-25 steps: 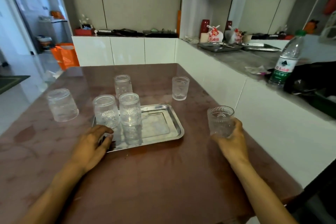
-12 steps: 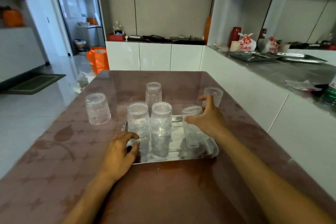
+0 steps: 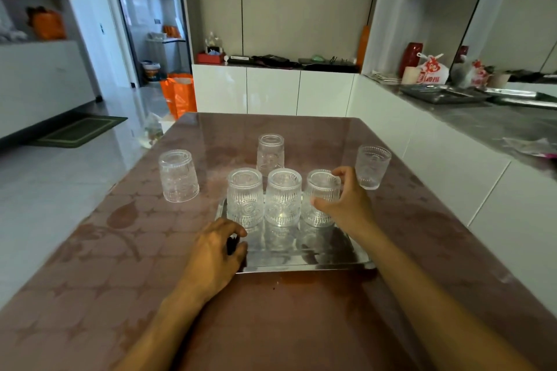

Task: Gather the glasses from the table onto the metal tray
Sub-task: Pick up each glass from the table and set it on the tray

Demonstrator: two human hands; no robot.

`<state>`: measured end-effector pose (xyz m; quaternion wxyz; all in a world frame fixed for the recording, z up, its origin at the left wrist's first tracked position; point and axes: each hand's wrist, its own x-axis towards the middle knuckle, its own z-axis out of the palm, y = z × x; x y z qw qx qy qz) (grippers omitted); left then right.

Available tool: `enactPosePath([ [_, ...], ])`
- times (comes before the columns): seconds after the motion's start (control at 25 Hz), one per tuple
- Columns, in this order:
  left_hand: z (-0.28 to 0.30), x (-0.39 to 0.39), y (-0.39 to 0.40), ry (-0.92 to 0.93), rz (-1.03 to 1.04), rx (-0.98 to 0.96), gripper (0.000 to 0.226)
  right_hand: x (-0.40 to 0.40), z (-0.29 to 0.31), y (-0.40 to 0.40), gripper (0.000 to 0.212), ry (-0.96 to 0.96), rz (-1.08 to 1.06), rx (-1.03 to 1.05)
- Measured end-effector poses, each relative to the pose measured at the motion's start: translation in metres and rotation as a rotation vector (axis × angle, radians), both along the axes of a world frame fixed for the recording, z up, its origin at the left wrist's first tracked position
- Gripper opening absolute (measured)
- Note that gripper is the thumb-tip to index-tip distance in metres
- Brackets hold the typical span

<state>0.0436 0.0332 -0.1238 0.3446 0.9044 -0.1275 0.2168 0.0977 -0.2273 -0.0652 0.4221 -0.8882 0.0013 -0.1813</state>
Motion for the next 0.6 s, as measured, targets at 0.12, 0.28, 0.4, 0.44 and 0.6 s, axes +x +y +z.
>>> enactPosePath([
  [0.12,0.004,-0.002,-0.001,0.004,0.004,0.004,0.012,-0.024,-0.007,0.007,0.061,-0.199,-0.095,0.075],
  [0.28,0.008,-0.005,-0.003,0.097,0.026,-0.235,0.009,-0.076,-0.034,0.049,0.021,-0.439,0.129,-0.161],
  [0.4,0.021,0.008,0.016,0.22,0.181,-0.873,0.018,-0.092,-0.046,0.069,0.012,-0.366,0.33,-0.366],
  [0.44,0.023,0.018,0.028,0.205,0.278,-0.933,0.02,-0.092,-0.046,0.07,0.011,-0.313,0.351,-0.366],
  [0.6,0.03,0.065,0.082,0.229,0.495,-0.741,0.062,-0.091,-0.045,0.066,0.011,-0.228,0.345,-0.296],
])
